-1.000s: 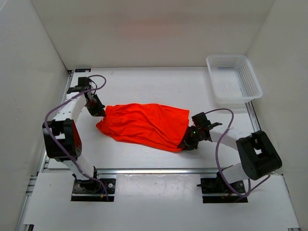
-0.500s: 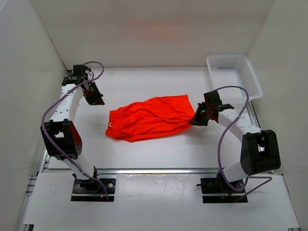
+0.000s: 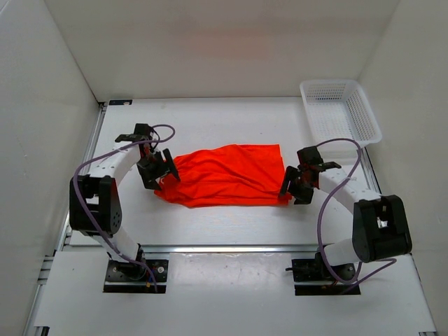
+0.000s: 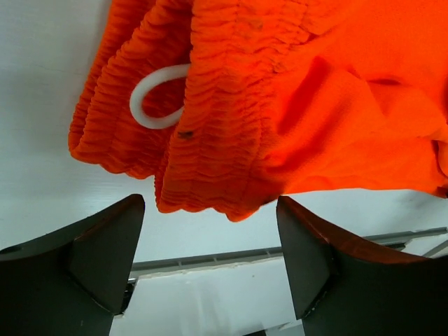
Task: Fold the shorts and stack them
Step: Fold the shorts
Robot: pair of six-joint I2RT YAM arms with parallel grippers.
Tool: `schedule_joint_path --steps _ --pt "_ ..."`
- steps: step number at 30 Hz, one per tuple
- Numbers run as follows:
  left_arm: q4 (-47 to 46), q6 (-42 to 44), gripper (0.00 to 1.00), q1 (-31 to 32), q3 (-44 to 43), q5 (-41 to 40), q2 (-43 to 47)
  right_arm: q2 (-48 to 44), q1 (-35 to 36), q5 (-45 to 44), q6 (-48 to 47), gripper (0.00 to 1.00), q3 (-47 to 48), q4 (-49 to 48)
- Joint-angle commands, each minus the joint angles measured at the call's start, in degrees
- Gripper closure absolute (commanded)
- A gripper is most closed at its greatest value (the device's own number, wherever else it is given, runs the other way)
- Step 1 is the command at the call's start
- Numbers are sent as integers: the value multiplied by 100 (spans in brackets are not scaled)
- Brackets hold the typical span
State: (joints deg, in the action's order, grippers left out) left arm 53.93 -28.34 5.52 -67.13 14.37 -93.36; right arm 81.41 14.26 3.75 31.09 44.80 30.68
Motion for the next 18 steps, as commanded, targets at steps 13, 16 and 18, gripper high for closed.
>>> schedule_joint_path --steps 13,16,18 --pt "-375 -102 90 239 -836 180 -481 365 270 65 222 40 592 -62" --pt "-156 -102 90 239 -1196 180 -533 718 270 65 170 71 810 -194" --pt "-50 -50 90 239 -1485 128 -534 771 270 -22 116 94 960 -194"
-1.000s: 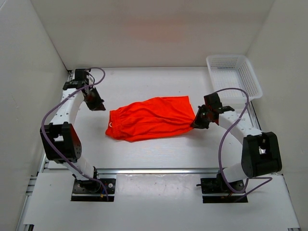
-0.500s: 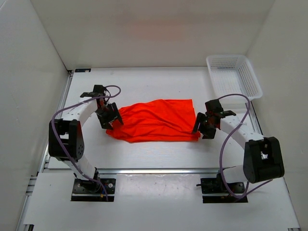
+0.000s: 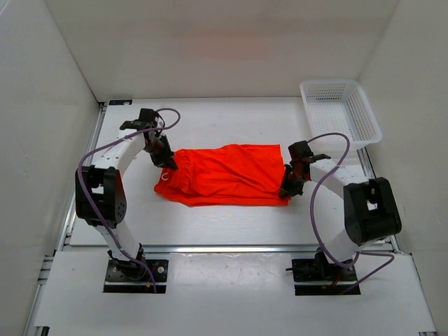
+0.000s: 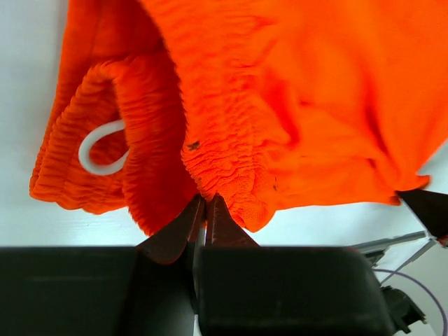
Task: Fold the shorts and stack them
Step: Fold the shorts
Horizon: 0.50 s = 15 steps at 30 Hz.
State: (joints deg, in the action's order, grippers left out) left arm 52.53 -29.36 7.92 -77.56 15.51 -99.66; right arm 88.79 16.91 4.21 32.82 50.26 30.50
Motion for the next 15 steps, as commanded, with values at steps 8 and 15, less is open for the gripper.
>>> schedule_joint_path --steps 8,15 --pt "986 326 90 -1 -1630 -425 96 -635 58 -605 -389 100 1161 351" --pt "909 458 90 -343 -563 -742 640 -1416 164 -605 -461 100 346 589"
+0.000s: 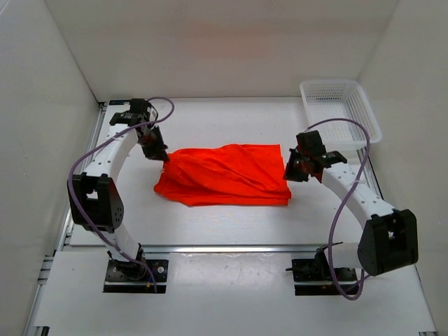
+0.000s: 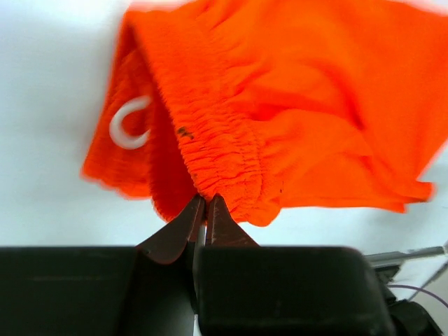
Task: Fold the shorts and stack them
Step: Fold the shorts
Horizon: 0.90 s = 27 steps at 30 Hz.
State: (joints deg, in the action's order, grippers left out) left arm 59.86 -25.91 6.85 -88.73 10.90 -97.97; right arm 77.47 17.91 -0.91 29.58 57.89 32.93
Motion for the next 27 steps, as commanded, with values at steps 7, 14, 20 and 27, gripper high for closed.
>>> schedule_joint_path --steps 7,14,20,27 --pt "-439 51 90 -474 1717 -281 367 -435 116 547 64 51 -981 100" --pt "-528 -54 90 -474 1666 -334 498 -66 116 1312 1435 42 -867 -664" --pt "-528 -54 90 -474 1552 -334 499 540 116 1279 1964 43 -867 -1033" --pt "-528 -54 90 -474 1499 -334 499 1058 55 1050 2235 56 -806 -1289"
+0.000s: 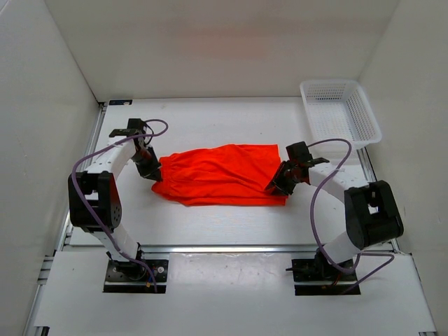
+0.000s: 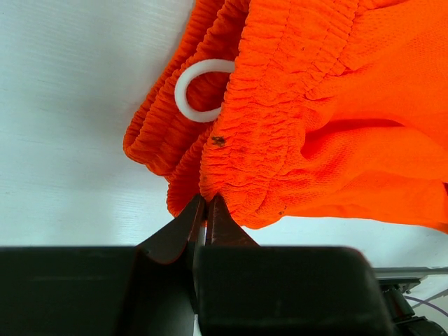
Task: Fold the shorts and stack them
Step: Fold the shorts
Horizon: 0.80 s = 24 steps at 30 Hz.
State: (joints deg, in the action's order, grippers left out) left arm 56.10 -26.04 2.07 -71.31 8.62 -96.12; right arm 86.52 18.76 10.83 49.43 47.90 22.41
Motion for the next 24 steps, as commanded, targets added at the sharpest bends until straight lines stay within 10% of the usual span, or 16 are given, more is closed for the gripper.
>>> schedule_joint_path --steps 1,5,17,24 --pt "-152 -41 90 4 -243 -106 313 215 -31 -177 251 61 272 -238" --pt "-152 11 90 4 -374 -54 251 488 -83 -283 146 100 440 -185" --pt "262 169 90 -109 -1228 -45 330 -688 -83 -582 -609 100 1100 633" --pt "-107 -102 90 -163 80 -246 699 -1681 30 -416 -671 100 -279 643"
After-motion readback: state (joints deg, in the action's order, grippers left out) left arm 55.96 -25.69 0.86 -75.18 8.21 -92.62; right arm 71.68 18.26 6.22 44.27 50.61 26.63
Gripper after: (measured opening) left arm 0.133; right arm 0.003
